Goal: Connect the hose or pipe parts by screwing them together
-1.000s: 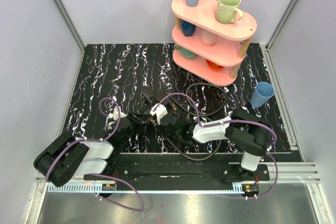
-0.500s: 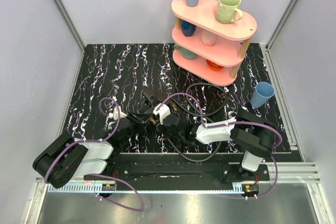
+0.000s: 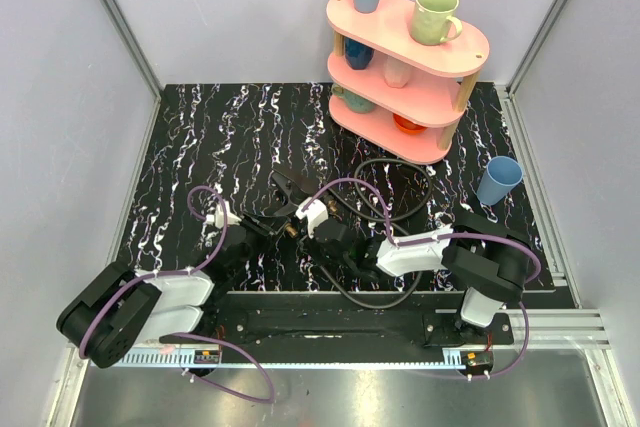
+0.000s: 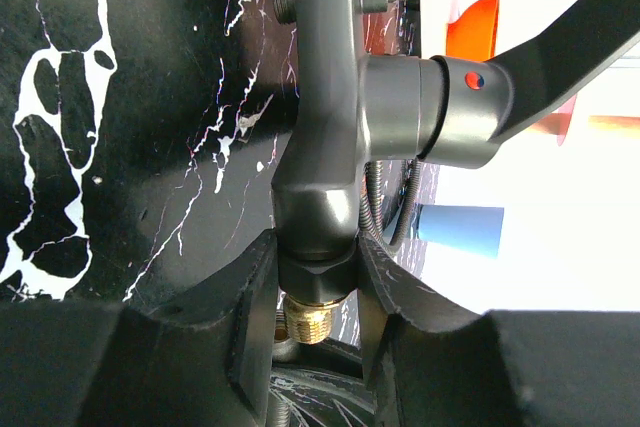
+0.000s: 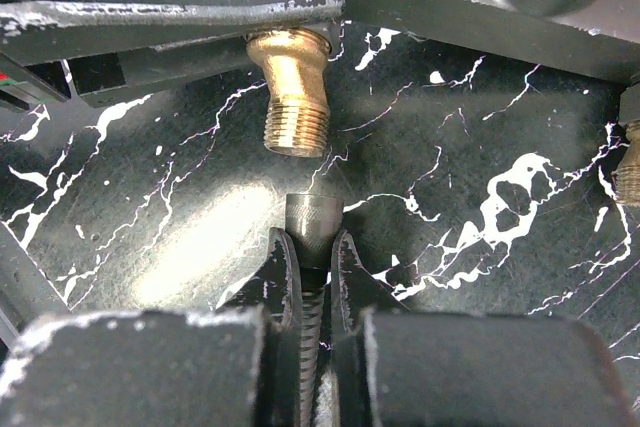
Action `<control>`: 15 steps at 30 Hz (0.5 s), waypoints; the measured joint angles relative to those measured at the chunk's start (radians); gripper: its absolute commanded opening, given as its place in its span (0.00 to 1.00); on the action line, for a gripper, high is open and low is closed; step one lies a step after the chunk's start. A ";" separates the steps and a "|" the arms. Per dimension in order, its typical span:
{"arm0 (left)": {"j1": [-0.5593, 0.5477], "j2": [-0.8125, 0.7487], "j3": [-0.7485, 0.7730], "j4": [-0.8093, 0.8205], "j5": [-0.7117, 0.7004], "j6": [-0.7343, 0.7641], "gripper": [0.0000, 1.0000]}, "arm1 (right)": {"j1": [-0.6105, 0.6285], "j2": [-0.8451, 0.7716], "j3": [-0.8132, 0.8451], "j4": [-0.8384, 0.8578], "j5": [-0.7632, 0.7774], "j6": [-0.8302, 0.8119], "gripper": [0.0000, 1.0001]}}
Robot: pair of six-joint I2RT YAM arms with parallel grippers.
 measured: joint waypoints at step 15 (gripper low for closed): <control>0.001 -0.014 0.000 -0.016 -0.006 0.002 0.00 | 0.013 -0.001 0.055 -0.006 0.000 0.003 0.00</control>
